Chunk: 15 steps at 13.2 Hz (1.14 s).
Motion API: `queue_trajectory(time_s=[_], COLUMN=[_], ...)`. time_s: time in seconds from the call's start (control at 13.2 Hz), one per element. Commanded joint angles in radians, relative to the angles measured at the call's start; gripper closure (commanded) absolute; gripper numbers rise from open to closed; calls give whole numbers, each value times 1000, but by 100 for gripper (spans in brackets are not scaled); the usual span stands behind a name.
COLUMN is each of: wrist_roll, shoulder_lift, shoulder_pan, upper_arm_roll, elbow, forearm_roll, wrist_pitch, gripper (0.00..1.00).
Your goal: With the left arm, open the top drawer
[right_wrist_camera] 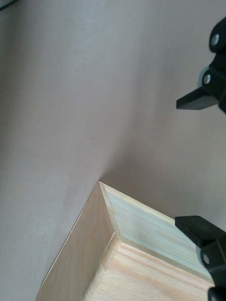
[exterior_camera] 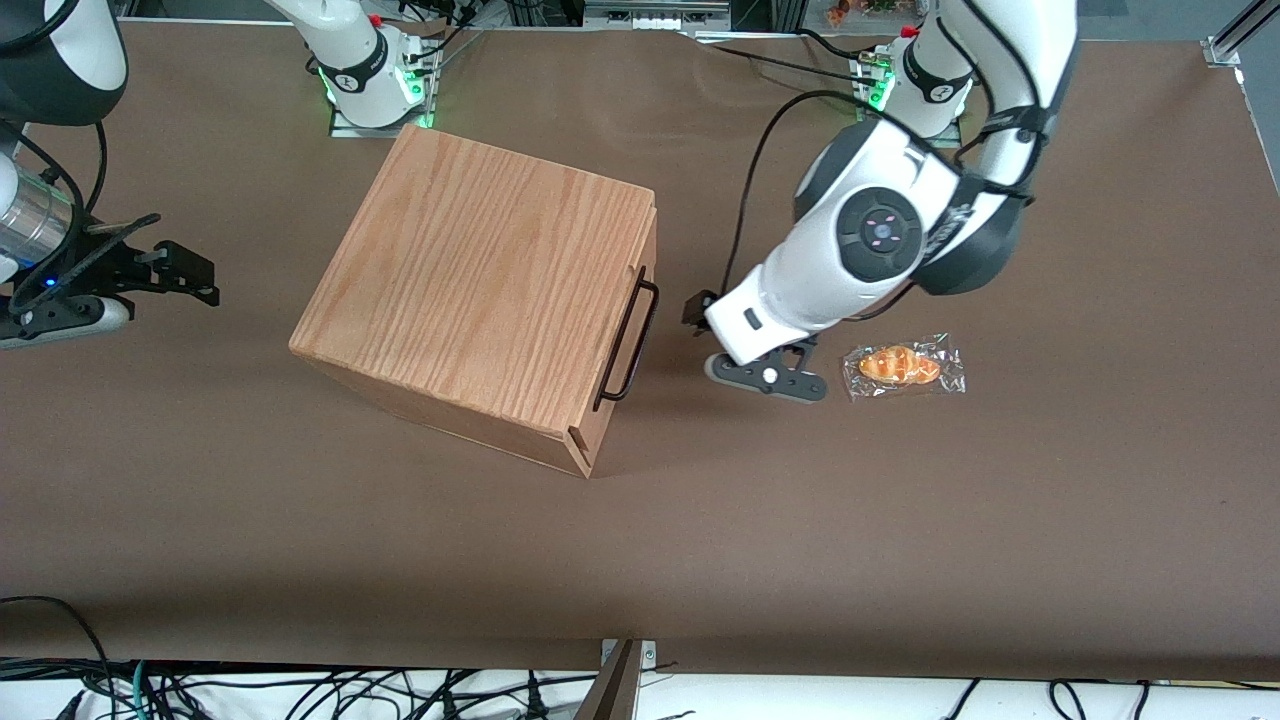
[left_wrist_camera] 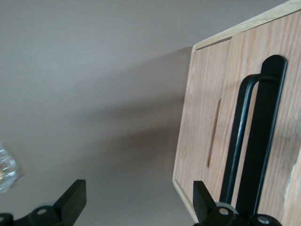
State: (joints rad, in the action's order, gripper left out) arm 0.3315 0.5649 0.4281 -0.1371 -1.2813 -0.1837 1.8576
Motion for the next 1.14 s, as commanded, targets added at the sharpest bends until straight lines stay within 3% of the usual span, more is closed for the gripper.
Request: queue_trajectory(time_s=[0.0, 0.15, 0.61, 0.91, 1.06], wrist_roll=[6, 8, 8, -5, -6], shoulder_lift=[62, 78, 82, 84, 84], shoulder_pan=[15, 21, 57, 72, 74], upper_arm_roll=[11, 11, 11, 16, 13], elbow=[46, 46, 45, 28, 27], forearm_roll=[-90, -161, -163, -142, -79], wrist_pitch=[89, 130, 132, 132, 132], gripper=[0, 0, 0, 0, 0])
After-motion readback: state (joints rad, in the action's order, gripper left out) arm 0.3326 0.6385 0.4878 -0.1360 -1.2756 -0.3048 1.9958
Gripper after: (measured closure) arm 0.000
